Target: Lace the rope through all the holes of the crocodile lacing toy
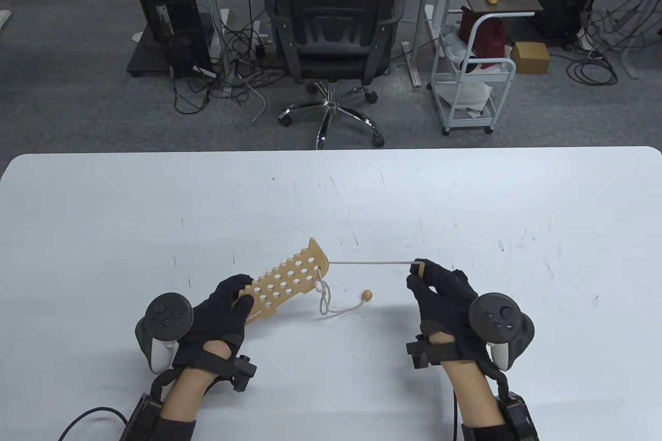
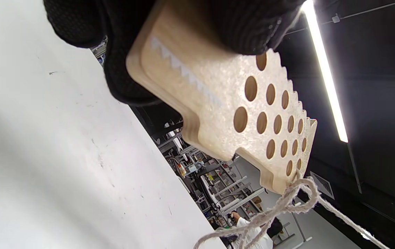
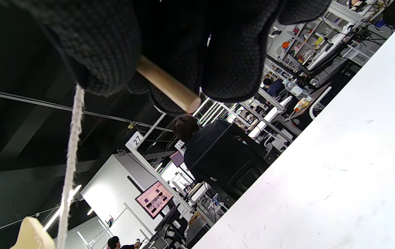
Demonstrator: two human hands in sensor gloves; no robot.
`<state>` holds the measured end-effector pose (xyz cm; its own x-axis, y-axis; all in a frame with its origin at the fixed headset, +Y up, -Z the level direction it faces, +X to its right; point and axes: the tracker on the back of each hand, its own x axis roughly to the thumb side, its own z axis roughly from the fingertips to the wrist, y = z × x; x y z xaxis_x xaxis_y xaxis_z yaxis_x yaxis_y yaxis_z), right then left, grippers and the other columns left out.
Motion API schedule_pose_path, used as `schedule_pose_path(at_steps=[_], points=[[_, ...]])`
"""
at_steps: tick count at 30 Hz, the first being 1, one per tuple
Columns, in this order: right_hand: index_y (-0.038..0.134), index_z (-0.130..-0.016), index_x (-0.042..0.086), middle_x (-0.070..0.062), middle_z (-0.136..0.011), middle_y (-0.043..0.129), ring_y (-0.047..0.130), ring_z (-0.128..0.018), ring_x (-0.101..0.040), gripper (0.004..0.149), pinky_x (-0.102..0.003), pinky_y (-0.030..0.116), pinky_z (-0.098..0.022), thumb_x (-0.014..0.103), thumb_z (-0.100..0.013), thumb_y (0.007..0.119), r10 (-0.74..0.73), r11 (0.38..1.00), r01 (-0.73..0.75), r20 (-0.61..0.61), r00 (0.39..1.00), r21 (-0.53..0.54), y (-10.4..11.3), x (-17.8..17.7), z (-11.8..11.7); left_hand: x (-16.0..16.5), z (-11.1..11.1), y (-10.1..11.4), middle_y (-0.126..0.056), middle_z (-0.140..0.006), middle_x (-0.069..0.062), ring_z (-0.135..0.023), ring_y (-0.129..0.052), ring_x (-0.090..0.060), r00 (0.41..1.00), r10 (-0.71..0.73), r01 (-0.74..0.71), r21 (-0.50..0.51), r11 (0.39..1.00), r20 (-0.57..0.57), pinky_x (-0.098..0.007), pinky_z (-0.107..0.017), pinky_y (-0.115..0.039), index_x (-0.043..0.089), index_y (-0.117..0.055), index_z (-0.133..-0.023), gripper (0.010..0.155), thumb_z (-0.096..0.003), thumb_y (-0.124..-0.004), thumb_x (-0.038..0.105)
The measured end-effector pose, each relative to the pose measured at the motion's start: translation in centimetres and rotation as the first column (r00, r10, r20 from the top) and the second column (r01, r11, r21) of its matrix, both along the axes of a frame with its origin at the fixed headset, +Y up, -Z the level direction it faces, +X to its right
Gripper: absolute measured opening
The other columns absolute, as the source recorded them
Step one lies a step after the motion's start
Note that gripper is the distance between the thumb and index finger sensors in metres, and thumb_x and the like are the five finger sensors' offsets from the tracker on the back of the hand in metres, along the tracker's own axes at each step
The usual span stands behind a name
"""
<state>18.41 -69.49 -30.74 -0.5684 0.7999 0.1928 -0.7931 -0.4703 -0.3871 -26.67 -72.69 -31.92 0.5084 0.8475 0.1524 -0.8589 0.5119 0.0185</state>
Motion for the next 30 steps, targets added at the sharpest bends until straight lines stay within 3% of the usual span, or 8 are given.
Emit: schedule_pose_path(at_steps=[30], points=[[0.085,-0.081,0.026,-0.004,-0.073,0.098,0.091,-0.072,-0.035,0.039,-0.063,0.051,-0.066,0.035,-0.043,0.089,-0.193,0.981,0.193,0.110,0.975,0.010,-0.3,3.8,0.0,-2.0,-0.3,-0.4,-0.091,-0.077,-0.002,-0.060,-0.100,-0.025,0.991,0.007,-0.012,-0.036,0.999,-0.134,-0.054,-0.067,-0.070,0.027,-0.072,-0.093,0.054,-0.0408,-0.079,0.036]])
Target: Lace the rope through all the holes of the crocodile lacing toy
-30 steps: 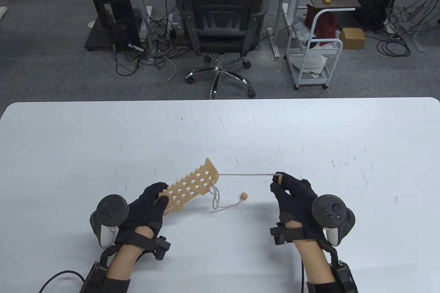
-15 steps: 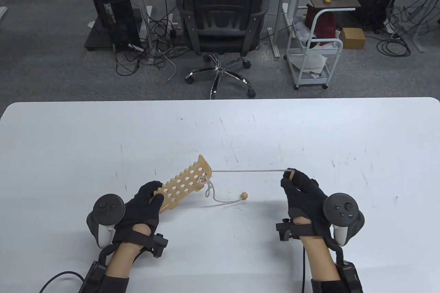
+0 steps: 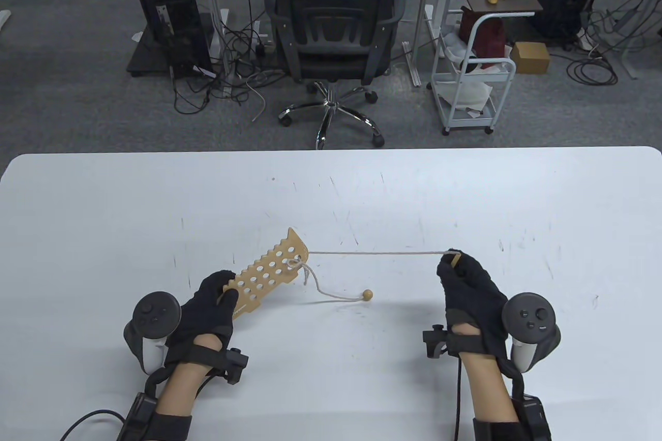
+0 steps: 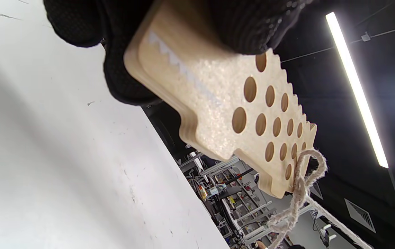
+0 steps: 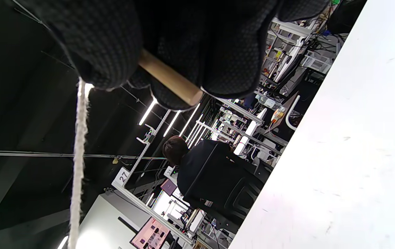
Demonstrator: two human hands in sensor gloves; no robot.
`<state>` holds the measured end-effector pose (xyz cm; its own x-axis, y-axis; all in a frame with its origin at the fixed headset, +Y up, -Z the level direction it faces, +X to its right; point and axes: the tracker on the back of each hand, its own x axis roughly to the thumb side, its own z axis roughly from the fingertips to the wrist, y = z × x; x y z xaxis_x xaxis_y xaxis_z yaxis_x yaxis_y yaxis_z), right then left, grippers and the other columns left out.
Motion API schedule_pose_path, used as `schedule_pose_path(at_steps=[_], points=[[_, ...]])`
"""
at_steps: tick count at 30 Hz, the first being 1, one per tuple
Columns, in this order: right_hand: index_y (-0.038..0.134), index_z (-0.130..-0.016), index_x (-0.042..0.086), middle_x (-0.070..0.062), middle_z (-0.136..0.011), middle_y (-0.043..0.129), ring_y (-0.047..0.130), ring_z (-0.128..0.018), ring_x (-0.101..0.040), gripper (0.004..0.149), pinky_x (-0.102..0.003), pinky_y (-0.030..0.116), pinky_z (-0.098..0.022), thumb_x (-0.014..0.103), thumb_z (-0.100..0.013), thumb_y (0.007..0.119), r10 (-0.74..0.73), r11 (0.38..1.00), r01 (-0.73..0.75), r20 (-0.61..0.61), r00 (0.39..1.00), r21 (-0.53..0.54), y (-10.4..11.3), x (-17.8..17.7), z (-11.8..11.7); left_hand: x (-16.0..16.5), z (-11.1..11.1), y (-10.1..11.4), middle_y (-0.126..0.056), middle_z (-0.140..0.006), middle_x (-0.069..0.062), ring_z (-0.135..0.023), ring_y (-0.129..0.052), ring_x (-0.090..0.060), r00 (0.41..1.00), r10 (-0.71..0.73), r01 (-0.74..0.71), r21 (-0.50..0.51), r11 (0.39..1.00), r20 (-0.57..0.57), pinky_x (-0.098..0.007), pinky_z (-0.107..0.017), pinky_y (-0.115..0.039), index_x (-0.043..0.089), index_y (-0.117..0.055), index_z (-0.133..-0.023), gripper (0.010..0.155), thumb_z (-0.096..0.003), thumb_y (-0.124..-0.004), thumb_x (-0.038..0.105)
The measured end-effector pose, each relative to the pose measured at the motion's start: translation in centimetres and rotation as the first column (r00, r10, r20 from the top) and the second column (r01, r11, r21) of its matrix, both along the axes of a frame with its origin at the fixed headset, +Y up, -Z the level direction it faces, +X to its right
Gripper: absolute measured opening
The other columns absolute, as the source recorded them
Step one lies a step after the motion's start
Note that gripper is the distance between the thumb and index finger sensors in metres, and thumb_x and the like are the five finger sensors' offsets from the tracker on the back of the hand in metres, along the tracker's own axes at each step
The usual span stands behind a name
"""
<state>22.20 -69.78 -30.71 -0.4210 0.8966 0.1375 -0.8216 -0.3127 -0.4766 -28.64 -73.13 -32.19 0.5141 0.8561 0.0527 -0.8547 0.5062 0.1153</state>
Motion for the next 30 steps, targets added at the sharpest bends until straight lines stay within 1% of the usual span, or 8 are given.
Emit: schedule_pose_path(at_steps=[9,20,24,30], points=[[0.082,-0.083,0.024,-0.004,-0.073,0.098,0.092,-0.071,-0.034,0.040,-0.063,0.052,-0.066,0.036,-0.045,0.086,-0.068,0.998,0.069,0.056,0.996,-0.009,-0.4,1.3,0.0,-0.4,0.0,-0.2,-0.091,-0.077,-0.002,-0.060,-0.100,-0.026,0.999,0.014,-0.014,-0.016,1.000,-0.035,-0.054,-0.067,-0.070,0.026,-0.073,-0.093,0.054,-0.0408,-0.078,0.035],[0.081,-0.084,0.023,-0.004,-0.073,0.097,0.091,-0.071,-0.034,0.040,-0.063,0.052,-0.066,0.036,-0.046,0.084,-0.122,0.992,0.124,0.084,0.989,-0.019,-0.9,2.2,-0.1,-1.1,0.0,-0.3,-0.091,-0.078,-0.002,-0.060,-0.100,-0.026,0.997,0.036,-0.038,-0.022,0.999,-0.073,-0.054,-0.067,-0.070,0.026,-0.072,-0.093,0.054,-0.0408,-0.078,0.035],[0.080,-0.084,0.023,-0.004,-0.074,0.097,0.091,-0.071,-0.034,0.040,-0.063,0.052,-0.066,0.036,-0.046,0.084,-0.164,0.986,0.165,0.091,0.982,0.002,-0.9,2.7,0.0,-1.2,-0.1,0.1,-0.091,-0.077,-0.002,-0.060,-0.100,-0.026,0.996,-0.016,0.016,-0.001,1.000,-0.086,-0.054,-0.067,-0.070,0.026,-0.073,-0.093,0.054,-0.0407,-0.078,0.035],[0.078,-0.085,0.024,-0.004,-0.074,0.096,0.090,-0.072,-0.034,0.041,-0.063,0.051,-0.066,0.036,-0.047,0.083,-0.193,0.981,0.192,0.114,0.975,0.022,-1.0,3.4,0.2,-1.2,-0.1,0.0,-0.091,-0.077,-0.002,-0.060,-0.100,-0.026,0.995,-0.054,0.054,0.000,0.999,-0.085,-0.054,-0.067,-0.070,0.026,-0.073,-0.093,0.054,-0.0406,-0.078,0.035]])
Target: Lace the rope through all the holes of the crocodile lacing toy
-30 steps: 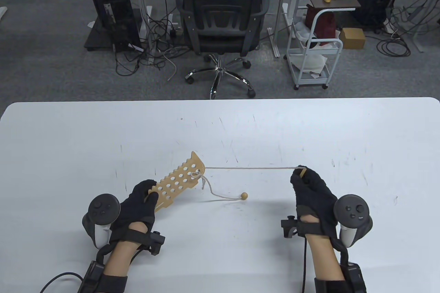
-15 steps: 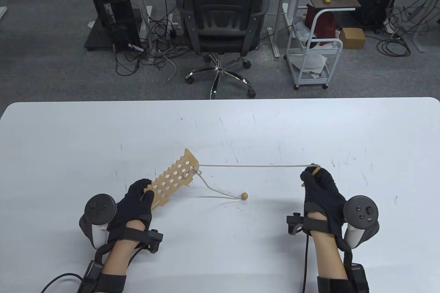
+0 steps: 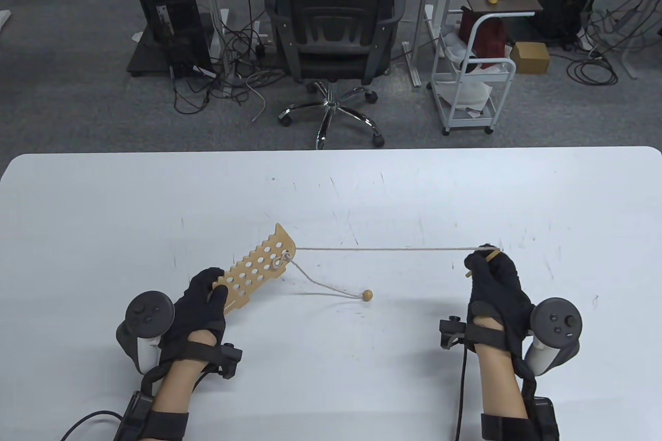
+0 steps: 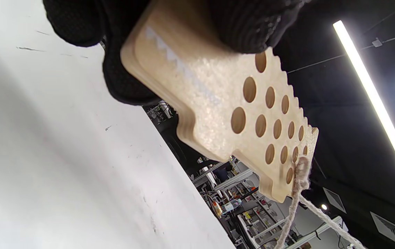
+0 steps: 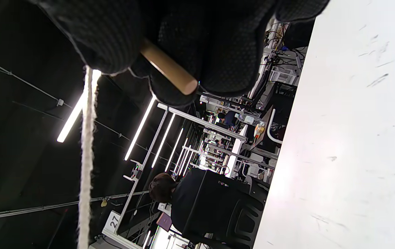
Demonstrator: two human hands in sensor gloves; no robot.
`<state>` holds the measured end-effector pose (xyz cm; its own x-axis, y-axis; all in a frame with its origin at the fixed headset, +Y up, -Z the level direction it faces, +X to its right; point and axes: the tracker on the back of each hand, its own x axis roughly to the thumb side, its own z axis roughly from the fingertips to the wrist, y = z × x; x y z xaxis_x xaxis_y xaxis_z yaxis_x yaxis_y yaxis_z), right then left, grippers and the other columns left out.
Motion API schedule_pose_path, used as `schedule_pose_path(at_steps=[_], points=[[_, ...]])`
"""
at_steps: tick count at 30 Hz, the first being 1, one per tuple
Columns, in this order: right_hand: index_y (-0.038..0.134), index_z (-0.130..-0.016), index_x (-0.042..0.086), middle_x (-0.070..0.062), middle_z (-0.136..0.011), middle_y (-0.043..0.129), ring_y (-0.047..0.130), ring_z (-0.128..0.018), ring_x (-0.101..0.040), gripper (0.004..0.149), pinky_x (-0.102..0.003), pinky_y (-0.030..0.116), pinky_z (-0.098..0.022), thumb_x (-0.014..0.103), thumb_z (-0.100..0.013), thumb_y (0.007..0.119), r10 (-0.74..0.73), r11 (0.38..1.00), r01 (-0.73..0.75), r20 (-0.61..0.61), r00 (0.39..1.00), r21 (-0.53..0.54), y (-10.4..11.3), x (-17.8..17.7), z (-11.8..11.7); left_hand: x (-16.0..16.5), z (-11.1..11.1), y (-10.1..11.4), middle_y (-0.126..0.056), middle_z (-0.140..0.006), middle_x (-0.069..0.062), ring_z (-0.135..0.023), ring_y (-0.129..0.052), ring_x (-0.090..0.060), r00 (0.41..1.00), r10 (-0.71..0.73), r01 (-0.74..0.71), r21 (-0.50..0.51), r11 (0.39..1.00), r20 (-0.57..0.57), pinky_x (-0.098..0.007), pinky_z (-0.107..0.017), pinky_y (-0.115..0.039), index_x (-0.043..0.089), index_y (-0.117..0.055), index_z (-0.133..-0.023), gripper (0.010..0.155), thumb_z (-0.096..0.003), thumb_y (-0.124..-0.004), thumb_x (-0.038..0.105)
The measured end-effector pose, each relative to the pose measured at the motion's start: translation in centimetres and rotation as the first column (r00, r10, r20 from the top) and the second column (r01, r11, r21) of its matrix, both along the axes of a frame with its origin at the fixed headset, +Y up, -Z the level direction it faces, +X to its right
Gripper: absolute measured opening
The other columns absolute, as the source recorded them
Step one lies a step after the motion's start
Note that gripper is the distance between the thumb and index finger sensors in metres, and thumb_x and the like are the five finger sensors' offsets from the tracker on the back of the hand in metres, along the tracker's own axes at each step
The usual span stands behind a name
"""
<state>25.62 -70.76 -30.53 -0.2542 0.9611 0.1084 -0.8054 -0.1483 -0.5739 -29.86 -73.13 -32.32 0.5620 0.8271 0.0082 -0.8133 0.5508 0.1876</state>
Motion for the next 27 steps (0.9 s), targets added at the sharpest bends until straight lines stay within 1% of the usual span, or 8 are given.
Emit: schedule_pose_path(at_steps=[14,27], points=[[0.072,-0.090,0.025,-0.003,-0.076,0.094,0.089,-0.073,-0.034,0.043,-0.063,0.050,-0.066,0.035,-0.048,0.080,-0.099,0.995,0.099,0.038,0.994,0.000,-0.5,1.6,0.2,-1.3,-0.4,-0.3,-0.091,-0.078,-0.002,-0.060,-0.100,-0.026,0.999,-0.002,0.001,-0.011,1.000,-0.053,-0.054,-0.067,-0.070,0.026,-0.073,-0.093,0.054,-0.0407,-0.078,0.035],[0.063,-0.095,0.026,-0.003,-0.078,0.091,0.086,-0.076,-0.034,0.048,-0.063,0.049,-0.067,0.034,-0.050,0.077,-0.131,0.991,0.130,0.052,0.990,0.008,-0.3,2.2,0.4,-1.9,-0.4,-0.4,-0.091,-0.077,-0.002,-0.060,-0.100,-0.026,0.996,0.008,-0.010,-0.018,1.000,-0.093,-0.055,-0.067,-0.069,0.026,-0.073,-0.093,0.053,-0.0407,-0.078,0.035]])
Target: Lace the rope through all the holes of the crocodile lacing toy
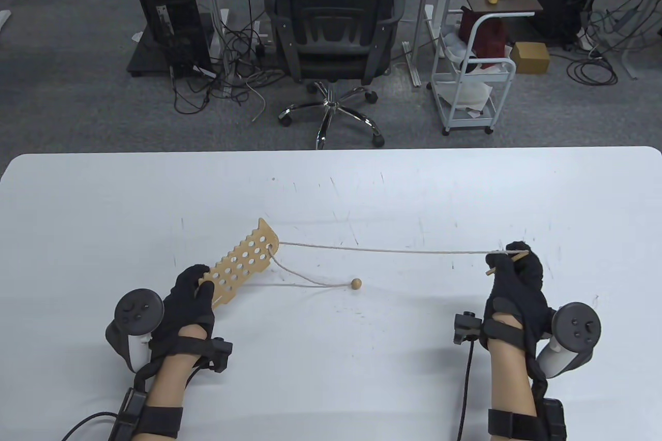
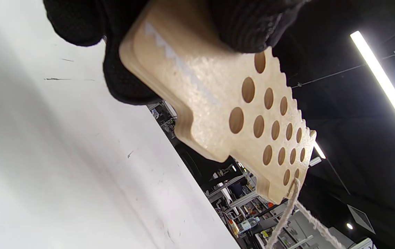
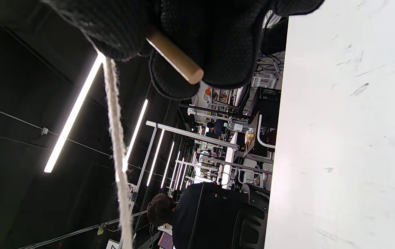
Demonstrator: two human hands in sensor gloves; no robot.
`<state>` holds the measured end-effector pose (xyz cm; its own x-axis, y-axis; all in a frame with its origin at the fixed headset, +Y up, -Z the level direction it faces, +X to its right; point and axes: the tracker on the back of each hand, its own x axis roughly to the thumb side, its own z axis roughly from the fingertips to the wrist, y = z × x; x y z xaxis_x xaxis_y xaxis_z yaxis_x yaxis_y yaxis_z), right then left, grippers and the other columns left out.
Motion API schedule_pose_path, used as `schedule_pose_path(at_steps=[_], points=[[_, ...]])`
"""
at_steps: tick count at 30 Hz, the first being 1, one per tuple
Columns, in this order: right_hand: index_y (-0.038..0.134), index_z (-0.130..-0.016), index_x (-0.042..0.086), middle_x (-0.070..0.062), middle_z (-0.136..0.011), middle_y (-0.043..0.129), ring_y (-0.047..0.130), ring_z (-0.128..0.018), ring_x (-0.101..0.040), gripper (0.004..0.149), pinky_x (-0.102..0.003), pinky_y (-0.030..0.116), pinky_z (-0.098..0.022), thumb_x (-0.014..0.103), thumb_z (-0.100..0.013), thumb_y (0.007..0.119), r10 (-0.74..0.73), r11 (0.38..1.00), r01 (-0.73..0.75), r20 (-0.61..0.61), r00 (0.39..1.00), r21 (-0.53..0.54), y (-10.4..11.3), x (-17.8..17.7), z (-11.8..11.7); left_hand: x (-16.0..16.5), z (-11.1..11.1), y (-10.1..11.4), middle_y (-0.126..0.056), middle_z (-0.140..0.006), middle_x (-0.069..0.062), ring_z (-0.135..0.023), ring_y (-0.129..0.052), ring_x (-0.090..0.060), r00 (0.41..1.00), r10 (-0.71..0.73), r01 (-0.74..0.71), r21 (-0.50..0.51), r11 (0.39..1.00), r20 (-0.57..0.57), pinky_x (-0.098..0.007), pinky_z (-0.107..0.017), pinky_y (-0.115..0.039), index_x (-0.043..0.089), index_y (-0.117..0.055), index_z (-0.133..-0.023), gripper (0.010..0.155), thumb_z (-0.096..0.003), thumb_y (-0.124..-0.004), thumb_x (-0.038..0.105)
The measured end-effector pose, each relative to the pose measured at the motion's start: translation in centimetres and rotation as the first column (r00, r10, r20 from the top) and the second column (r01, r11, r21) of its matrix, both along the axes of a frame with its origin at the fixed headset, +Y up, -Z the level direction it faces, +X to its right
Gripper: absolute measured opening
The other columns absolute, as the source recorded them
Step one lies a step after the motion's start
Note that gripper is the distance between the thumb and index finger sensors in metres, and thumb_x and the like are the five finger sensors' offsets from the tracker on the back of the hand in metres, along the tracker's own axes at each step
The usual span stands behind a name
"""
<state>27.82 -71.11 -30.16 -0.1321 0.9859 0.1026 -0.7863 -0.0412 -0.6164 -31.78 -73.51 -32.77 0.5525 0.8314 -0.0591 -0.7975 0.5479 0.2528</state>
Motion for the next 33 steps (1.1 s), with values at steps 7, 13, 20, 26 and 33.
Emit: schedule_pose_path(at_steps=[7,13,20,26,33], points=[[0.054,-0.100,0.028,-0.001,-0.078,0.091,0.086,-0.076,-0.033,0.054,-0.062,0.049,-0.067,0.033,-0.051,0.076,-0.010,1.000,0.010,0.013,1.000,0.014,0.2,0.2,0.2,-0.1,0.0,-0.1,-0.091,-0.078,-0.002,-0.060,-0.100,-0.026,0.999,0.049,-0.049,-0.002,0.999,0.008,-0.054,-0.067,-0.069,0.026,-0.072,-0.093,0.054,-0.0408,-0.078,0.035],[0.053,-0.101,0.036,-0.002,-0.072,0.097,0.095,-0.068,-0.033,0.059,-0.063,0.052,-0.065,0.031,-0.049,0.080,0.076,0.997,-0.075,-0.068,0.995,0.024,0.5,-1.2,-0.3,0.4,-0.1,0.1,-0.090,-0.078,-0.001,-0.061,-0.100,-0.025,0.993,0.067,-0.069,0.026,0.997,0.099,-0.055,-0.068,-0.068,0.027,-0.072,-0.094,0.054,-0.0410,-0.078,0.036],[0.075,-0.092,0.031,-0.001,-0.071,0.103,0.096,-0.069,-0.036,0.044,-0.063,0.054,-0.064,0.033,-0.048,0.082,0.105,0.994,-0.098,-0.137,0.985,0.054,0.4,-2.4,-0.7,1.4,0.0,0.5,-0.090,-0.078,-0.001,-0.061,-0.100,-0.025,0.985,0.050,-0.058,0.046,0.997,0.166,-0.055,-0.069,-0.068,0.027,-0.072,-0.094,0.054,-0.0411,-0.078,0.036],[0.088,-0.082,0.027,-0.006,-0.081,0.096,0.086,-0.079,-0.038,0.037,-0.064,0.050,-0.065,0.035,-0.046,0.088,0.081,0.996,-0.073,-0.191,0.978,0.047,0.2,-3.2,-1.0,2.3,0.1,0.9,-0.090,-0.078,-0.001,-0.061,-0.100,-0.025,0.975,0.033,-0.048,0.063,0.997,0.222,-0.055,-0.069,-0.068,0.027,-0.071,-0.094,0.054,-0.0412,-0.077,0.036],[0.093,-0.077,0.025,-0.004,-0.068,0.095,0.089,-0.070,-0.034,0.036,-0.065,0.051,-0.064,0.035,-0.042,0.092,0.132,0.991,-0.129,-0.205,0.970,0.026,0.2,-3.7,-1.1,3.3,0.4,1.3,-0.090,-0.079,-0.001,-0.061,-0.099,-0.025,0.962,0.013,-0.036,0.078,0.996,0.273,-0.055,-0.069,-0.068,0.027,-0.071,-0.094,0.054,-0.0413,-0.077,0.036]])
